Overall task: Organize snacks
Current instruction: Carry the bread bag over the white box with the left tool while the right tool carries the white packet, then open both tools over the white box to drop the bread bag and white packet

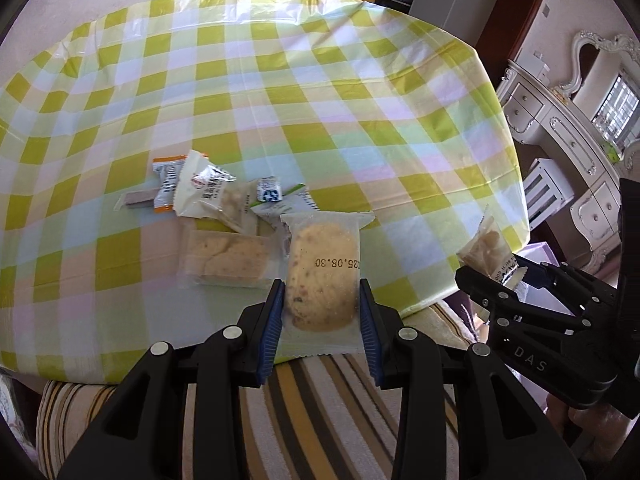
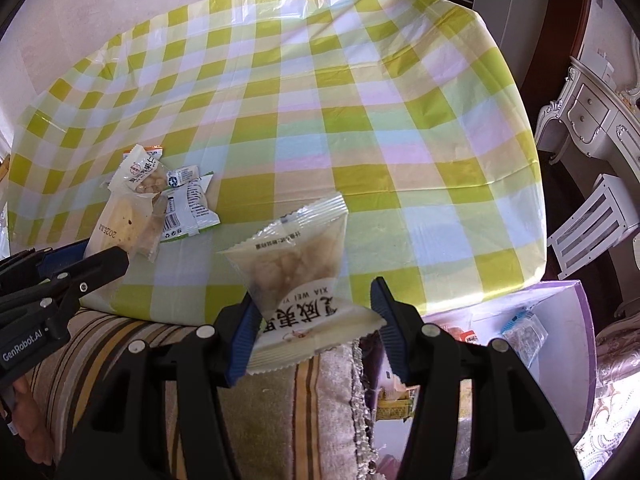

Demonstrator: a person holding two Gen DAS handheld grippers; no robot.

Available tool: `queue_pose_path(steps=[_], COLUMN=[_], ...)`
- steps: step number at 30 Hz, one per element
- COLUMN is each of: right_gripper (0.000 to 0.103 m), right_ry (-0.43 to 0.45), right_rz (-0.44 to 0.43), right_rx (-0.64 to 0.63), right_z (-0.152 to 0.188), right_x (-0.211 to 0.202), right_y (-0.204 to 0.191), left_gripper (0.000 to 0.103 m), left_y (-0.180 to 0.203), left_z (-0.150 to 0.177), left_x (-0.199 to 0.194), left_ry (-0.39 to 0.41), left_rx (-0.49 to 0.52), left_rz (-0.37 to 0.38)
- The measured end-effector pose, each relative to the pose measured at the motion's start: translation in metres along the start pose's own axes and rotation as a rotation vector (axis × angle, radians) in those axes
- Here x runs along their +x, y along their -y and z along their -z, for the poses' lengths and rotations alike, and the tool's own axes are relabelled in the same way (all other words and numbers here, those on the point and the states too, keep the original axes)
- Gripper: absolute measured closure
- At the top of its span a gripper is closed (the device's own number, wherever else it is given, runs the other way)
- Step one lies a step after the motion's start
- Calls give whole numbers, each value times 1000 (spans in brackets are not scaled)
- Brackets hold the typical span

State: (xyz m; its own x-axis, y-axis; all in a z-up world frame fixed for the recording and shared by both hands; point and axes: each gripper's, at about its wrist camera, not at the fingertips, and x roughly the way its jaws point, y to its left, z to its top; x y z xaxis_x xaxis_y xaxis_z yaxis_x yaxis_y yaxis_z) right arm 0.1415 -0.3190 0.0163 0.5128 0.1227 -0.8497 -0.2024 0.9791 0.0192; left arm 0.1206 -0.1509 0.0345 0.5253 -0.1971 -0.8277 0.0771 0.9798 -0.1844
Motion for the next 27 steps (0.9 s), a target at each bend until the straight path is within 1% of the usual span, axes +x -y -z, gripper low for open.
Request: queue_pose_path(steps=[6, 16, 23, 27], right_gripper=[49, 49, 49, 49], right_ry=[-9, -54, -83, -95], right_rz=[43, 125, 177, 202], right_rx=[49, 133, 178, 198], right_z=[12, 41, 59, 66], right_x=[-5, -7, -7, -7], right_y=[30, 86, 116, 129], left_gripper=[68, 68, 68, 68], left_y=[39, 110, 152, 170], left_z=[3, 14, 22, 24], left_x=[4, 16, 27, 33], left_ry=[-23, -77, -118, -135], left_rx=[72, 218, 302, 341], left_rz=[69, 180, 234, 253])
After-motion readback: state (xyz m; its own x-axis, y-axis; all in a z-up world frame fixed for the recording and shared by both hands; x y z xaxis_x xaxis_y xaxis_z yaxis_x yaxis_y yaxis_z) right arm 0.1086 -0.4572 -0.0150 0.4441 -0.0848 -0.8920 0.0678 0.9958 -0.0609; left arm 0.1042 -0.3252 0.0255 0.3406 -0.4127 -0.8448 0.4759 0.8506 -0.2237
